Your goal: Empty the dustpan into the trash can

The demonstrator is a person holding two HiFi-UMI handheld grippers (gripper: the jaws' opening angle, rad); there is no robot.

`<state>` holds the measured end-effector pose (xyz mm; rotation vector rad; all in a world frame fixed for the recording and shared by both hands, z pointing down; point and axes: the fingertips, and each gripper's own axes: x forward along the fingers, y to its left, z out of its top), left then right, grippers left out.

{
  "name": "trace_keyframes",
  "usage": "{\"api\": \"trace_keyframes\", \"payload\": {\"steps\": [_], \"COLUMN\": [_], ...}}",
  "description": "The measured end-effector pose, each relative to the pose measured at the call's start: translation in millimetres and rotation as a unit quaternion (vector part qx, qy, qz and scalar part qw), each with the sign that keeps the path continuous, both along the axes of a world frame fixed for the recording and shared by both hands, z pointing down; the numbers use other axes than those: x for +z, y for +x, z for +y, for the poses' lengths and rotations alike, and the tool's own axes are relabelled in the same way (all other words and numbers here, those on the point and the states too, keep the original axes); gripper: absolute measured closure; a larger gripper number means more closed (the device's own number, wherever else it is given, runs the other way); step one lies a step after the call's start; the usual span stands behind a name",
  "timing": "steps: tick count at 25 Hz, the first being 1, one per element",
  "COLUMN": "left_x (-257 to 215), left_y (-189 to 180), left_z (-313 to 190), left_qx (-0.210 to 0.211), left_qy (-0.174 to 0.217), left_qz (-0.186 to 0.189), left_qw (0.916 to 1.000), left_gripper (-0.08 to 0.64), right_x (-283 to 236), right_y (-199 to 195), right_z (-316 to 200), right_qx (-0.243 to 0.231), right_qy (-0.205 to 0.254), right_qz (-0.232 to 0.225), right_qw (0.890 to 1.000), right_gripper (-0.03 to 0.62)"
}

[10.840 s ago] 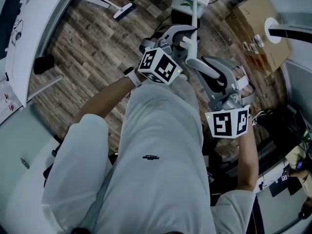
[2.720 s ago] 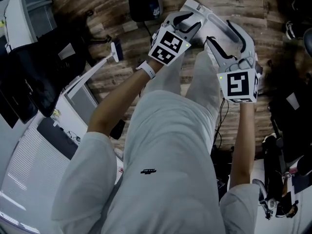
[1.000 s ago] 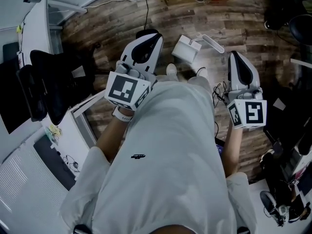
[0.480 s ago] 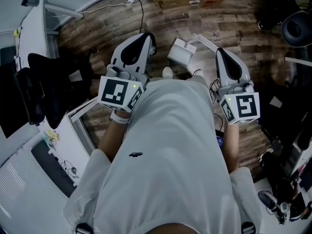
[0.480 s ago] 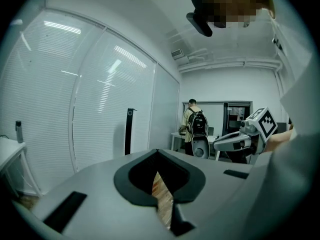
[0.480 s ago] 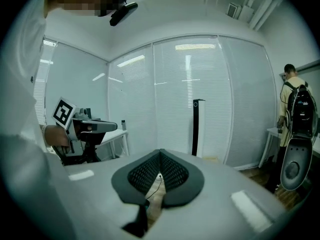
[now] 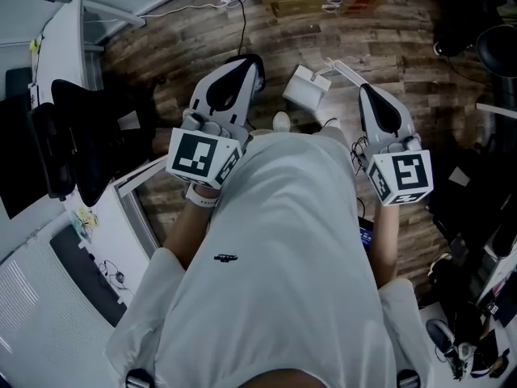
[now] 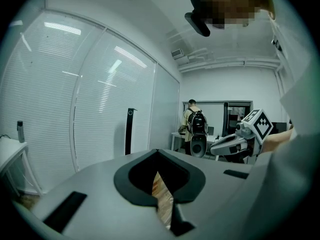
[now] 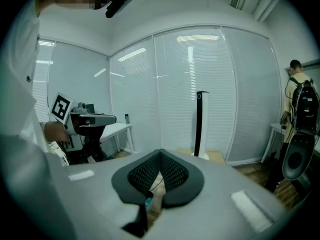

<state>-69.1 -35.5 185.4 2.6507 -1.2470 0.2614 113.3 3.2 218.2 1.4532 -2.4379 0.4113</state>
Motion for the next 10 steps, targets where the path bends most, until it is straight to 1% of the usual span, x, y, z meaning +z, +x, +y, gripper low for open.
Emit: {"api": "trace_keyframes", "payload": {"steps": [6,10], "left_x": [1.9,1.0], "left_y": [4.5,10.3], "left_z": [6.0,8.4], "left_qx": [0.007,0.015], "left_qy": [-0.004,-0.005], "left_qz": [0.000,0.007], "left_qw": [1.0000,0.9999], "left_gripper": [0.554,0.554], "right_x": [-5.6,-8.8], "right_y": [4.2,5.8], "right_z": [-1.3,-1.3], "right_qx": [0.006,0.005], "right_qy": [0.014,0.020], "right_qz": [0.008,0.011], "right_qw": [1.000,1.000], "right_gripper": [0.581,0.581]}}
